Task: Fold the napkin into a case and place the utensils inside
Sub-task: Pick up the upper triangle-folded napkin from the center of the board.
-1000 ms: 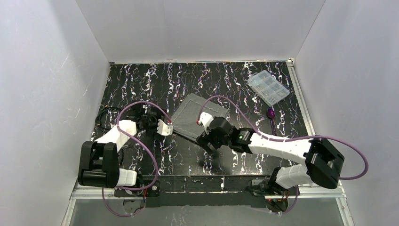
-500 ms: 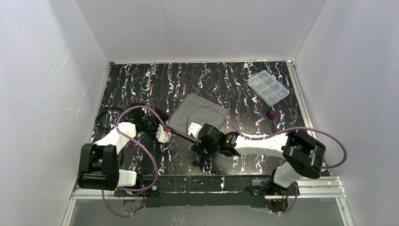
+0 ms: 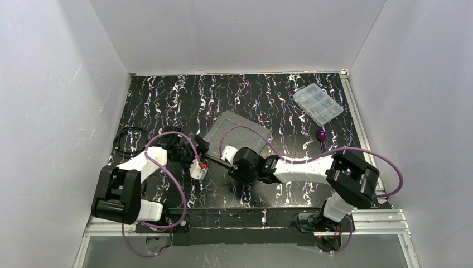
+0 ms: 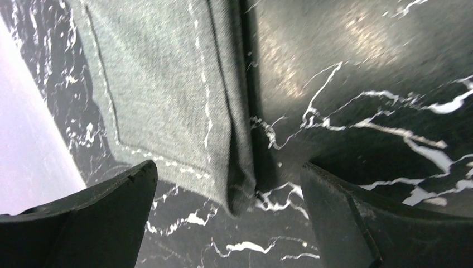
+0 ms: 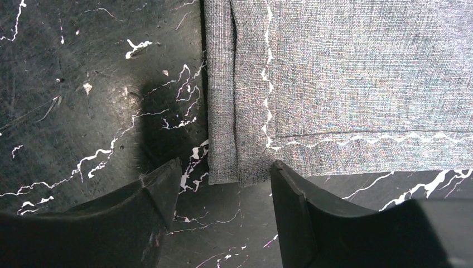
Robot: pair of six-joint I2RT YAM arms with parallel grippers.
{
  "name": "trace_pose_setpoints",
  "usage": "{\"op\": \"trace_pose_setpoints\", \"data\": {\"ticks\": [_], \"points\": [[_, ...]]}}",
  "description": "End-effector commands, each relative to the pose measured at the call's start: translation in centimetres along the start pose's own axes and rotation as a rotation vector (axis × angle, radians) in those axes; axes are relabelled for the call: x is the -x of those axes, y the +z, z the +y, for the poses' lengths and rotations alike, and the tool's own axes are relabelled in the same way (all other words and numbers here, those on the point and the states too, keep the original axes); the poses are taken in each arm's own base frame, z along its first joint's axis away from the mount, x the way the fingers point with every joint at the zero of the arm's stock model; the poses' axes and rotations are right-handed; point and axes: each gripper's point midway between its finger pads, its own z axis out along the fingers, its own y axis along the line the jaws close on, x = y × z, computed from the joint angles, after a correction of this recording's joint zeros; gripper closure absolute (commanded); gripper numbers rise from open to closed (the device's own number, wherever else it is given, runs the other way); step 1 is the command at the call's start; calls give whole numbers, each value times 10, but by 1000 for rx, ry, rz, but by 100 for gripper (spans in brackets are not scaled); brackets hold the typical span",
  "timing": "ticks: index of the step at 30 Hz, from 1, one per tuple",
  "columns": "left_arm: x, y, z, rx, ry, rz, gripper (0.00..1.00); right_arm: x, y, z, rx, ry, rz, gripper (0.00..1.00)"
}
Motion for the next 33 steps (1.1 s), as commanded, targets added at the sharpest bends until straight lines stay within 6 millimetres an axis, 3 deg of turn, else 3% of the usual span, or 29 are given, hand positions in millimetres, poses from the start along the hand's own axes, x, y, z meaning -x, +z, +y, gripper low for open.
{"op": "trace_pose_setpoints", "data": {"ticks": [1, 7, 11, 20, 25, 27, 30, 33], "points": [[17, 10, -17, -88, -15, -67, 1, 21, 1, -2, 15, 42, -56, 34], [7, 17, -18, -131, -30, -39, 4, 17, 2, -3, 16, 61, -49, 39], [-6, 16, -22, -194, -26, 8, 19, 15, 0, -4, 10, 74, -54, 41], [-14, 25, -37, -267, 18, 13, 47, 17, -2, -10, -31, 108, -83, 49], [-21, 29, -34, -250, 6, 43, 52, 18, -4, -14, -52, 114, -104, 60], [-23, 29, -38, -260, 7, 52, 52, 18, -3, -13, -49, 114, -109, 58], [-26, 31, -44, -273, 6, 64, 52, 15, -1, -10, -35, 133, -101, 46], [-27, 33, -44, -276, 2, 61, 57, 14, 0, -9, -37, 137, -96, 43]]}}
